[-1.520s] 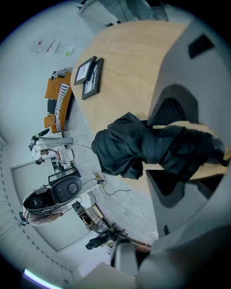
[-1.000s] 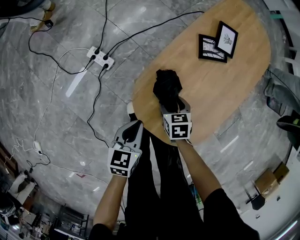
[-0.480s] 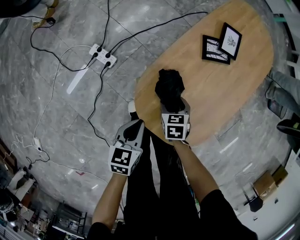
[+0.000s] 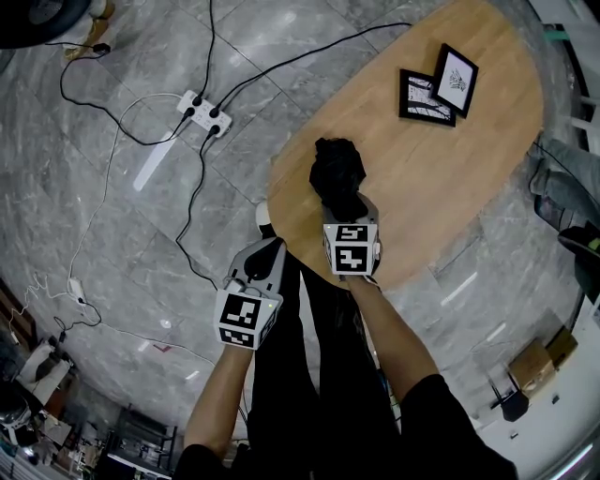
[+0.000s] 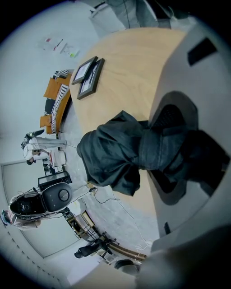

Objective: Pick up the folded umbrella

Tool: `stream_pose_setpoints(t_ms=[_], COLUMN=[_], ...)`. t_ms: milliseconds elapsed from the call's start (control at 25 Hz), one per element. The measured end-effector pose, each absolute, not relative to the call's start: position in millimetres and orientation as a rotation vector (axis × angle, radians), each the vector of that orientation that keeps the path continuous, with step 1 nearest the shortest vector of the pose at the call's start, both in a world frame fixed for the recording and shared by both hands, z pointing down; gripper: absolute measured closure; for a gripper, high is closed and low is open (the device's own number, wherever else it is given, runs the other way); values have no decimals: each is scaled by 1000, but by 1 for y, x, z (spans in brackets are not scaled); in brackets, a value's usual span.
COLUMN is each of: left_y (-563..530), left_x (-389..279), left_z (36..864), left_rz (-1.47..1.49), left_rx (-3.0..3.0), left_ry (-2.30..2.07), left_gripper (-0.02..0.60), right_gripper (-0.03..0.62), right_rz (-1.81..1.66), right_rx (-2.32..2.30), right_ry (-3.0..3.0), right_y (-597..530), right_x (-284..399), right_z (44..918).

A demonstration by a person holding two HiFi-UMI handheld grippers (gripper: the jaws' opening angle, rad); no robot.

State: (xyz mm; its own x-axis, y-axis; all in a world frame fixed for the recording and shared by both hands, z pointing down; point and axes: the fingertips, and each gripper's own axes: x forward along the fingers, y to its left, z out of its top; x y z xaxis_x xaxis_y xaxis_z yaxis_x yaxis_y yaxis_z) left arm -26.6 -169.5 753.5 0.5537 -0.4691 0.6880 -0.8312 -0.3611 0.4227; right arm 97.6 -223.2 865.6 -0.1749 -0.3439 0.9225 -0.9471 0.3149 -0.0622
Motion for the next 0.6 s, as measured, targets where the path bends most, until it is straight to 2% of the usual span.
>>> stream_pose_setpoints(t_ms=[600], left_y=[-179], left_x=[-31], left_z=[742], left_rz=[612], left_rx=[2038], left_ry=[-1044], left_gripper=[565], right_gripper=[359], right_rz=[938], right_rx=[1175], right_ry=[-1744], right_y=[-223], right_x=[107], right_z=[857])
